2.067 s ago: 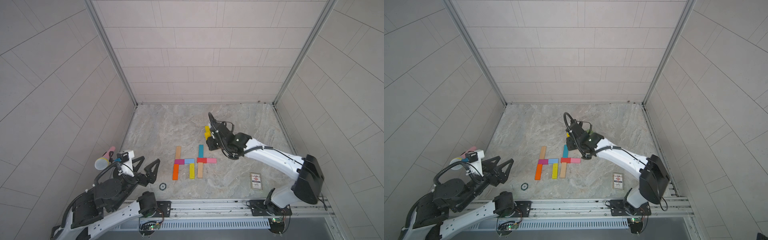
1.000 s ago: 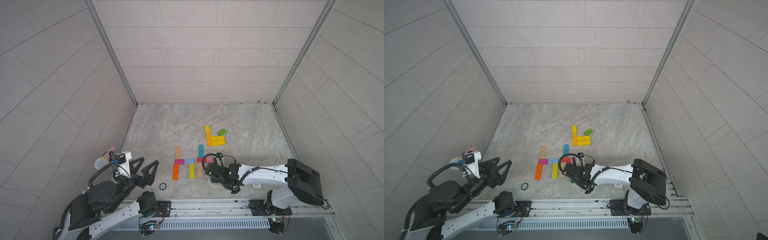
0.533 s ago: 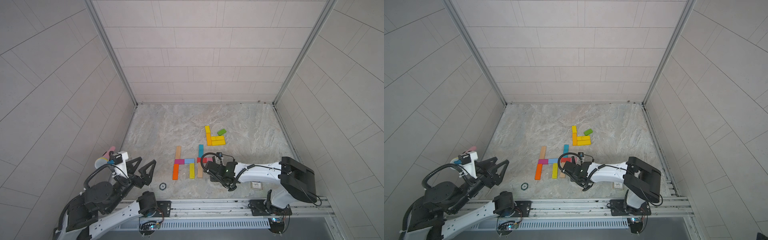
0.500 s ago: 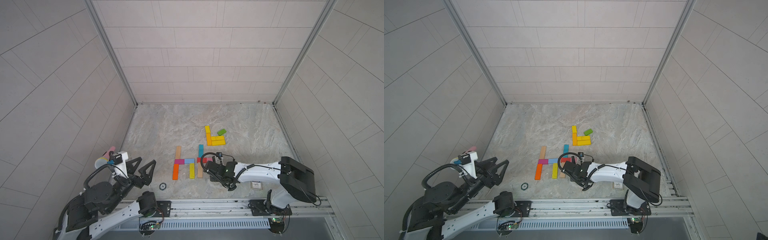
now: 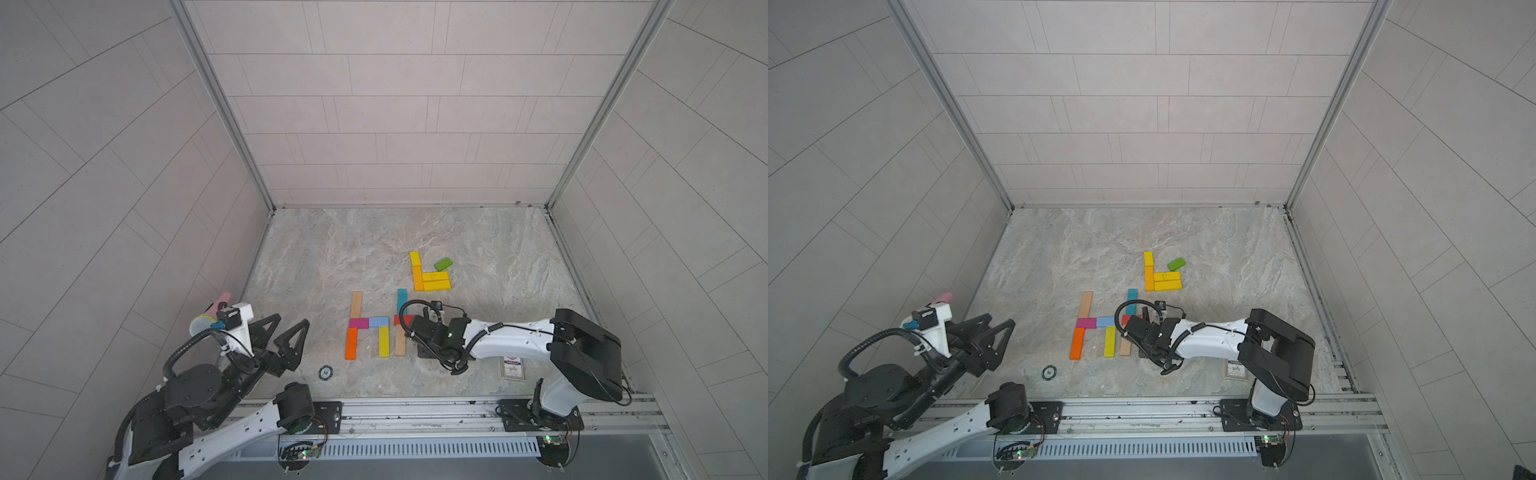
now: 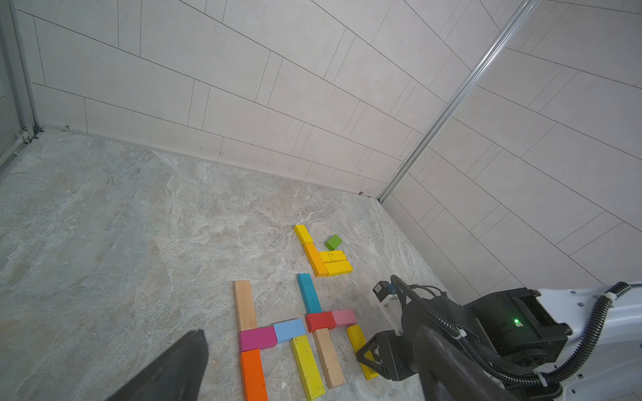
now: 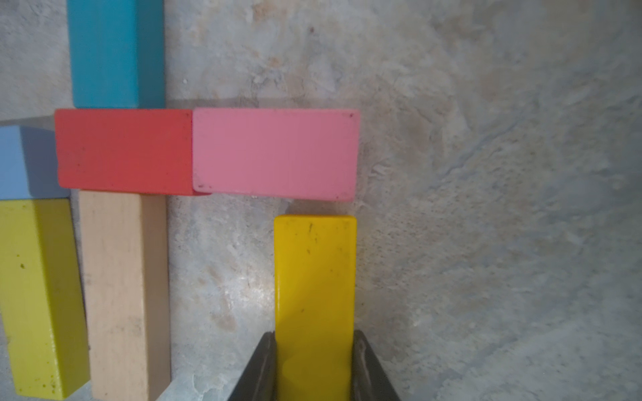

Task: Assemble the letter h with building blocks
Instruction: Assemble the building block at the center of the board.

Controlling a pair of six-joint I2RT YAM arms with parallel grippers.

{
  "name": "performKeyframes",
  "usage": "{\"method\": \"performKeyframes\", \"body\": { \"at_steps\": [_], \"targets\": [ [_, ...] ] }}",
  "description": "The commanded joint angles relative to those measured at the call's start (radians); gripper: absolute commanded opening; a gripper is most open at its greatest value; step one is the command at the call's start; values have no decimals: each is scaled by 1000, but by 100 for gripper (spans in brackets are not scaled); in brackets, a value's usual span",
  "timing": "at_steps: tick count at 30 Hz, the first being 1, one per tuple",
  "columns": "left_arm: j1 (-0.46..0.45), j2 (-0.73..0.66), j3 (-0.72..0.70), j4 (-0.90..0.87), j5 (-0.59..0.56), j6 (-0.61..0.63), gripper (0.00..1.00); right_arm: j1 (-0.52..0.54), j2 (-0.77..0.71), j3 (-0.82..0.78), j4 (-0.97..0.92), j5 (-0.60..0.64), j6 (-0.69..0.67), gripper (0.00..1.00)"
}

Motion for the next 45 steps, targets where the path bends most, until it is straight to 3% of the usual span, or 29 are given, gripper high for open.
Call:
{"method": "performKeyframes", "body": {
  "at_steps": [1,10,16,26,33,42,45],
  "targets": [
    [-3,-2,18,-21,-21,14,100,-6,17,1,-21,2,1,8],
    [-3,0,21,-24,-31,19,100,-15,26,1,-19,4,-3,10],
    [-3,-3,24,-30,-34,22,100,-19,33,2,-22,4,-6,16],
    [-3,-4,30,-38,-35,24,100,-20,39,0,-24,4,-2,43],
    [-3,-6,30,-44,-36,22,100,-19,22,-1,-19,11,-4,50],
    [-2,-6,51,-49,-33,20,100,7,-214,10,-61,116,-123,67],
    [-3,-10,51,-50,-41,20,100,21,-278,-18,92,24,-221,71]
  ]
}}
